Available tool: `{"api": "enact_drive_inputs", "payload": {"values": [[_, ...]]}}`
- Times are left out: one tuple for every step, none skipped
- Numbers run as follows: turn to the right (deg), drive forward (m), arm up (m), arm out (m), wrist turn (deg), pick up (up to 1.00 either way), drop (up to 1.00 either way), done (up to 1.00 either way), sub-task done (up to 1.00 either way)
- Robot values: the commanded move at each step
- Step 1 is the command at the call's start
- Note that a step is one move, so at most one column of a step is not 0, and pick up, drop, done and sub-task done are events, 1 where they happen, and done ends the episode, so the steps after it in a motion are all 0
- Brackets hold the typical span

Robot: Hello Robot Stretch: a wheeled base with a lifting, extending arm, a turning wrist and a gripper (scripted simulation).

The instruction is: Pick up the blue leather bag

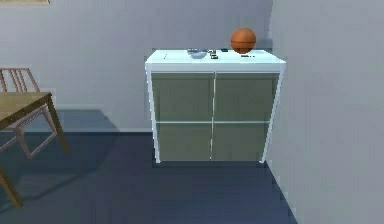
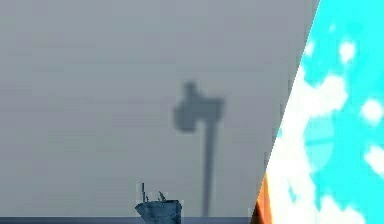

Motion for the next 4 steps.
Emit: {"api": "enact_drive_inputs", "payload": {"values": [[0.0, 0.00, 0.12, 0.00, 0.0, 0.00, 0.00, 0.00, 0.00], [0.0, 0.00, 0.00, 0.32, 0.0, 0.00, 0.00, 0.00, 0.00], [0.0, 0.00, 0.00, 0.00, 45.0, 0.00, 0.00, 0.00, 0.00], [0.0, 0.00, 0.00, 0.00, 45.0, 0.00, 0.00, 0.00, 0.00]]}}
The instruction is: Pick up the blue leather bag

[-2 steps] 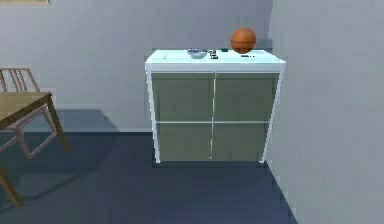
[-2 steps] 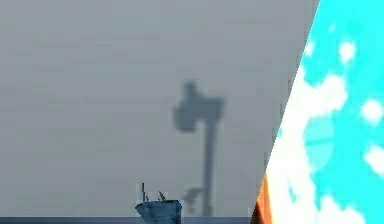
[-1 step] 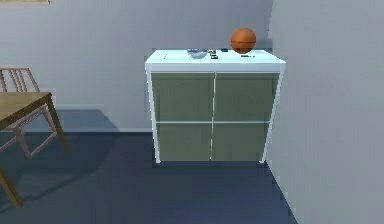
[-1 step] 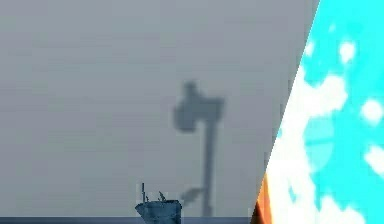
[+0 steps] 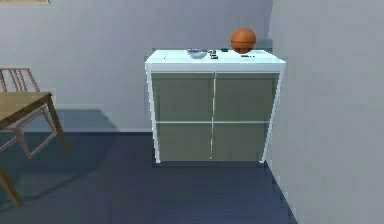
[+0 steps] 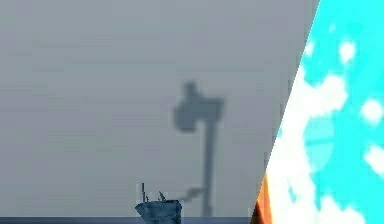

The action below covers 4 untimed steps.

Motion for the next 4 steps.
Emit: {"api": "enact_drive_inputs", "payload": {"values": [[0.0, 0.00, 0.00, 0.00, 45.0, 0.00, 0.00, 0.00, 0.00], [0.0, 0.00, 0.00, 0.00, 27.0, 0.00, 0.00, 0.00, 0.00], [0.0, 0.00, -0.30, 0.00, 0.0, 0.00, 0.00, 0.00, 0.00], [0.0, 0.00, 0.00, 0.00, 0.0, 1.00, 0.00, 0.00, 0.00]]}}
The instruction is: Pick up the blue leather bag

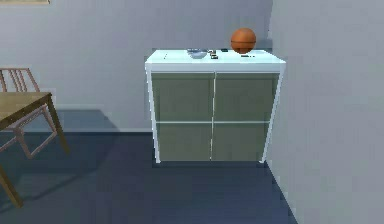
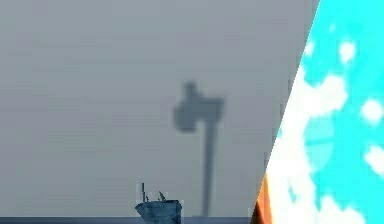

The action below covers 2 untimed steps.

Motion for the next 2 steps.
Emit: {"api": "enact_drive_inputs", "payload": {"values": [[0.0, 0.00, 0.10, 0.00, 0.0, 0.00, 0.00, 0.00, 0.00], [0.0, 0.00, 0.00, 0.00, 0.0, 0.00, 0.00, 1.00, 0.00]]}}
